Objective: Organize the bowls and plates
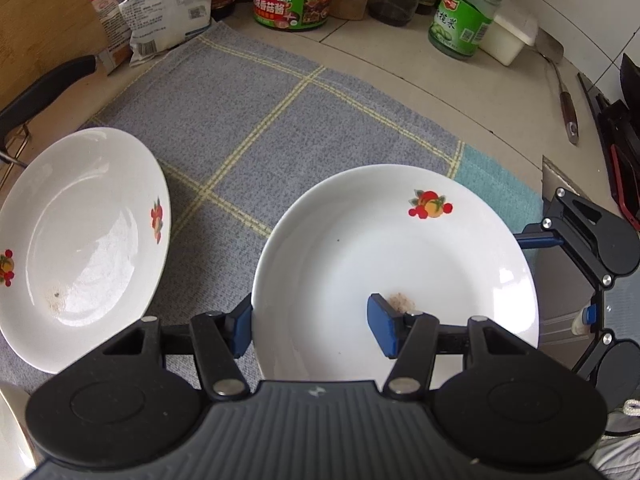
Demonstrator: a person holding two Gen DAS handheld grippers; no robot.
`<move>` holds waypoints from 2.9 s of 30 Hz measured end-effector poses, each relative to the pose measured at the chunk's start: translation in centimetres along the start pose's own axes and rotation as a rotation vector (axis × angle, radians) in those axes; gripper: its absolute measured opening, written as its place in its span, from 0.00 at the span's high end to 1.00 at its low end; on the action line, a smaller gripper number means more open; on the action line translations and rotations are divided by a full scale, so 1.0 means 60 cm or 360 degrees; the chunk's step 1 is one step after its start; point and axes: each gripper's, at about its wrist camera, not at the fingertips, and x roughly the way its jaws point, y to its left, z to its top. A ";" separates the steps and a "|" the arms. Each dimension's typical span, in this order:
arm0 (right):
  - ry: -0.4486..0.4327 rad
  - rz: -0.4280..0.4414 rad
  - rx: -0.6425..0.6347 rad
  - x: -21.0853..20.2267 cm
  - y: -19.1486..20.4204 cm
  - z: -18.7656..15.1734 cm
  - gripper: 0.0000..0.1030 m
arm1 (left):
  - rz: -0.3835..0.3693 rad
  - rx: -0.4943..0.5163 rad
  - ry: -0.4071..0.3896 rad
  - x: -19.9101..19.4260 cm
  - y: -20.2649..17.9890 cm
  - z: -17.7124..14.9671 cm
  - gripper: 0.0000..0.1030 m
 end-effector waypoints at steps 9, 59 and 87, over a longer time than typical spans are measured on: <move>0.0006 -0.0034 -0.0017 0.003 -0.023 0.014 0.00 | 0.0007 0.0010 -0.0040 0.000 0.002 0.032 0.45; 0.0111 -0.0128 -0.0034 0.106 -0.148 0.070 0.00 | 0.0022 -0.0023 -0.0173 0.086 0.070 0.166 0.44; -0.0026 -0.0375 0.0333 -0.005 -0.105 0.056 0.00 | 0.0403 -0.0174 -0.0674 -0.120 -0.035 -0.002 0.05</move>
